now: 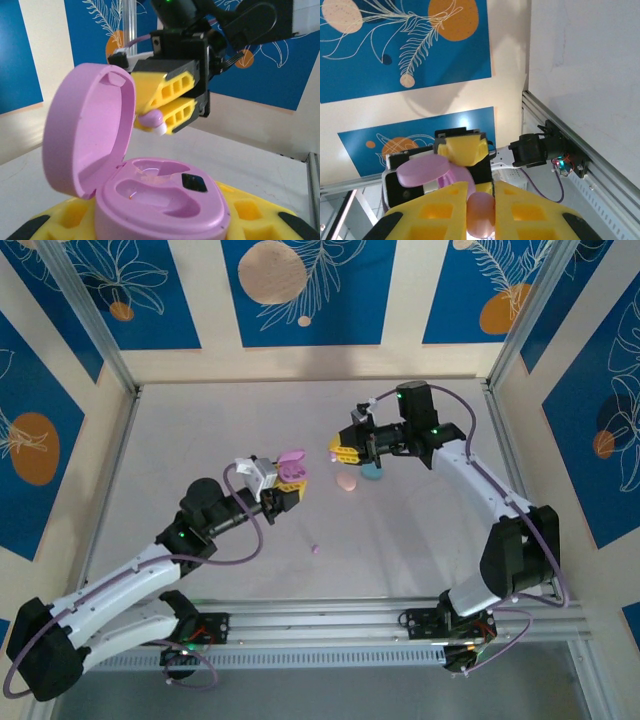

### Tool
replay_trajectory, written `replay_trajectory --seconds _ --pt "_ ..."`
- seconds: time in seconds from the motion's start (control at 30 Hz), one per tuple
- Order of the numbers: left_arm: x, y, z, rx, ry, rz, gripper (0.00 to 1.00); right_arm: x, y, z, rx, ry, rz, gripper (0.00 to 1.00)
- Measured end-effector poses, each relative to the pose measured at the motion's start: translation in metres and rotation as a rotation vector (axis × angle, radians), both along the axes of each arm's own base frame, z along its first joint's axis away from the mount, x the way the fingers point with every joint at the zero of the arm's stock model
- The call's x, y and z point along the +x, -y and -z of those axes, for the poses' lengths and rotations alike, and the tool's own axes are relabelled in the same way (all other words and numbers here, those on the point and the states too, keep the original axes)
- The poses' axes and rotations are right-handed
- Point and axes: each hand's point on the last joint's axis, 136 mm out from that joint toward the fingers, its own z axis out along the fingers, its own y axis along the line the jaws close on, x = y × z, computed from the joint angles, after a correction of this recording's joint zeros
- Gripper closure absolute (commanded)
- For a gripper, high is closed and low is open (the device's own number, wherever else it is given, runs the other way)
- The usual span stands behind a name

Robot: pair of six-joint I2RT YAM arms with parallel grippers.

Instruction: Insert the wireless bluetooth earbuds into the charging case

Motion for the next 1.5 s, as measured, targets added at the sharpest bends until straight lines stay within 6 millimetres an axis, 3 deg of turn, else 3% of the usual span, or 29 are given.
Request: replay_trajectory --seconds 0.3,0.63,1.0,1.3,1.5 --pt "0.004 0.009 0.000 -0.003 0.059 0.026 0.81 -0.016 0.007 -0.027 0.014 0.172 0.006 0.82" --pt "0.003 0.022 -0.002 -0.030 0.110 0.085 0.81 -0.059 -0.006 -0.056 0.056 0.497 -0.067 0.82" --pt "-0.005 0.027 -0.011 -0.063 0.141 0.142 0.80 -0.071 -0.021 -0.056 0.058 0.631 -0.114 0.82" --pt "-0.009 0.028 -0.013 -0.079 0.133 0.167 0.79 -0.070 -0.030 -0.042 0.036 0.618 -0.141 0.82" --pt "-0.009 0.029 -0.012 -0.078 0.129 0.174 0.79 -0.069 -0.031 -0.044 0.038 0.624 -0.142 0.82"
